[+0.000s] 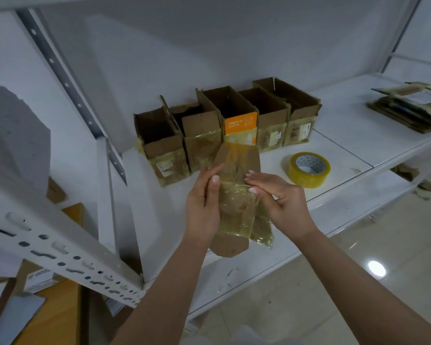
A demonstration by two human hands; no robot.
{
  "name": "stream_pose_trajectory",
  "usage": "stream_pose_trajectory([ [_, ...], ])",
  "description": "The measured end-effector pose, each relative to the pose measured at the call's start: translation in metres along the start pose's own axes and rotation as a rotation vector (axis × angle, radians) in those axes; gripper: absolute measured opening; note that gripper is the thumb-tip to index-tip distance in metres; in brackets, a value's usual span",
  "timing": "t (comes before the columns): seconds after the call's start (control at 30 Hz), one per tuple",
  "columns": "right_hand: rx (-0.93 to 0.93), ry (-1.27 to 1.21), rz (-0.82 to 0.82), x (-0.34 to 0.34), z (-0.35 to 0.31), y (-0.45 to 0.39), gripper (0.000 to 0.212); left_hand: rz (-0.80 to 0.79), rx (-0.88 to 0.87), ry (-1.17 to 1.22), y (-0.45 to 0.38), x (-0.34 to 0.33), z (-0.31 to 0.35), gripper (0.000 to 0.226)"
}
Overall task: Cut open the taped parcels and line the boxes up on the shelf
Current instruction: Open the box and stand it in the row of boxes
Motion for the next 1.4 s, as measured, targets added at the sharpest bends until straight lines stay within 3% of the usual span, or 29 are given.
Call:
stream_pose_trajectory([
  [0.07, -0.038, -0.043, -0.072, -0.001, -0.003, -0.003, 0.028, 0.021, 0.011, -0.001, 0.000, 0.003, 0.003, 0.032],
  [0.17, -0.165, -0.181, -0.257, 0.011, -0.008, -0.010, 0.062, 0.075, -0.021, 0.025, -0.002, 0.015, 0.010, 0.030],
  [0.27, -0.169, -0.037, -0.332, 0.036, -0.012, -0.026, 0.080, 0.061, -0.060, 0.085, -0.011, 0.028, 0.023, 0.035],
  [0.33, -0.161, 0.184, -0.370, 0.053, -0.012, -0.037, 0.085, -0.027, -0.093, 0.176, -0.019, 0.030, 0.034, 0.038],
  [0.4, -0.212, 0.337, -0.514, 0.066, -0.012, -0.046, 0.099, -0.126, -0.151, 0.262, -0.024, 0.029, 0.044, 0.039],
  [0.5, -0.393, 0.258, -0.811, 0.075, -0.013, -0.044, 0.118, -0.251, -0.180, 0.322, -0.031, 0.027, 0.048, 0.040],
  [0.57, -0.499, 0.152, -0.901, 0.075, -0.014, -0.037, 0.126, -0.334, -0.177, 0.348, -0.033, 0.023, 0.047, 0.041],
  [0.67, -0.536, 0.196, -0.840, 0.072, -0.014, -0.032, 0.122, -0.278, -0.215, 0.245, -0.038, 0.022, 0.045, 0.038],
  [0.83, -0.629, 0.490, -0.412, 0.072, -0.013, -0.034, 0.115, 0.200, -0.251, -0.087, -0.034, 0.037, 0.031, 0.030],
  [0.87, -0.665, 0.537, -0.319, 0.068, -0.011, -0.032, 0.115, 0.173, -0.223, -0.113, -0.028, 0.030, 0.028, 0.032],
  [0.93, -0.713, 0.480, -0.193, 0.053, -0.007, -0.029, 0.102, -0.032, -0.146, -0.151, -0.013, 0.004, 0.020, 0.035],
  [1.0, -0.746, 0.277, -0.201, 0.033, 0.001, -0.024, 0.074, -0.210, -0.084, -0.133, -0.001, -0.018, 0.008, 0.034],
  [1.1, -0.725, 0.082, -0.198, 0.020, 0.012, -0.015, 0.042, -0.246, -0.036, -0.033, -0.006, -0.019, -0.002, 0.034],
  [1.27, -0.619, 0.020, -0.220, 0.015, 0.019, -0.004, 0.056, -0.286, 0.073, 0.104, -0.017, -0.008, -0.016, 0.033],
  [1.4, -0.526, -0.019, -0.182, 0.013, 0.015, 0.013, 0.065, -0.192, 0.076, 0.012, -0.008, -0.001, -0.021, 0.027],
])
Point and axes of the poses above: each hand's wrist, its own y-axis away from the middle knuckle, its own x-axis out of the back of the hand, z = x × y, the point moved 4 cm from there along -y, towards the middle knuckle, and after that the axes turned 11 degrees about -y, right-handed, at the moved point
